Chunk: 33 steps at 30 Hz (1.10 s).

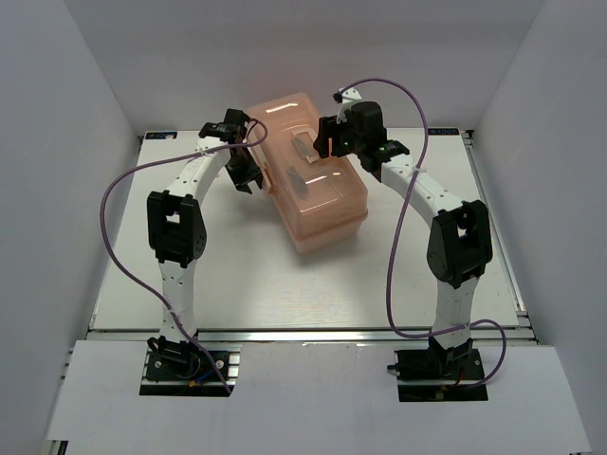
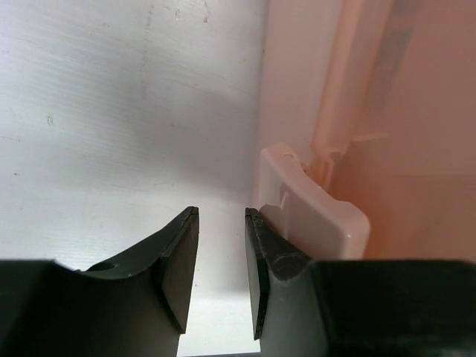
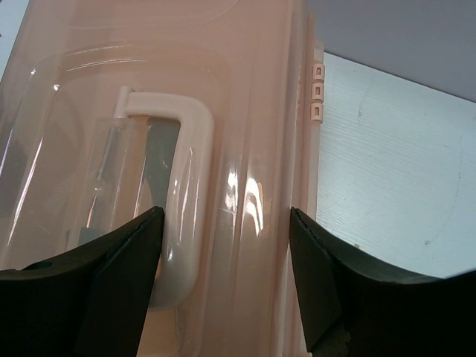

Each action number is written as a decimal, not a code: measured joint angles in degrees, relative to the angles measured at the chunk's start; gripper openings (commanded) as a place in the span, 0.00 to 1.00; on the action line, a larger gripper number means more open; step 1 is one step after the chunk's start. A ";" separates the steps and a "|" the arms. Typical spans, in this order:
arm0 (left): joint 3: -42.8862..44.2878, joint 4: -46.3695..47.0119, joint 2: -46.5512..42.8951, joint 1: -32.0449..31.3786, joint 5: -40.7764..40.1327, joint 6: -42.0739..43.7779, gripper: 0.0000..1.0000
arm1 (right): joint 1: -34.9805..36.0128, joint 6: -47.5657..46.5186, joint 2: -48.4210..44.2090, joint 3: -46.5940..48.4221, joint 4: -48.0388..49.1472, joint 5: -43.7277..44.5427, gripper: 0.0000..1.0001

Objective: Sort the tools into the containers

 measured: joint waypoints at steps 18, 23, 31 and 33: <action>2.73 -2.19 0.00 -0.04 -0.33 -0.17 0.42 | 0.07 -0.04 0.00 0.00 0.00 0.13 0.66; 3.26 -2.51 -0.46 -0.04 -0.31 -0.17 0.41 | 0.09 -0.04 0.00 0.00 0.00 0.15 0.66; 3.26 -2.71 -1.84 -0.28 -0.15 -0.20 0.41 | 0.09 -0.04 0.00 0.00 0.00 0.17 0.66; 3.26 -2.80 -1.97 -0.31 -0.15 -0.20 0.41 | 0.09 -0.04 0.00 0.00 0.00 0.17 0.66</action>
